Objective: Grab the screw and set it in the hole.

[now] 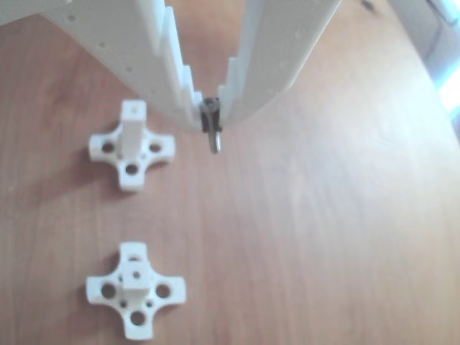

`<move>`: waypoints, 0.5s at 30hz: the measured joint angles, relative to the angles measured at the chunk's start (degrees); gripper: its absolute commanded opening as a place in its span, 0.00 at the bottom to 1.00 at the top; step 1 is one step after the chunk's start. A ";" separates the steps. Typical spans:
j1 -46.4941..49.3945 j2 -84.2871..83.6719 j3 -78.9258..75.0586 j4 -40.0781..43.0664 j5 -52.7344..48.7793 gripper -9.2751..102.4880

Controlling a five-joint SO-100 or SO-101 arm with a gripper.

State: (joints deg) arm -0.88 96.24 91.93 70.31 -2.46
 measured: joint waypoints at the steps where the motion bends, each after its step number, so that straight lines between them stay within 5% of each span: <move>1: -0.70 0.35 0.53 0.18 0.09 0.04; 15: -6.77 3.34 8.17 0.18 1.76 0.04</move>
State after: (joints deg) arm -7.65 99.58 100.11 70.49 -0.70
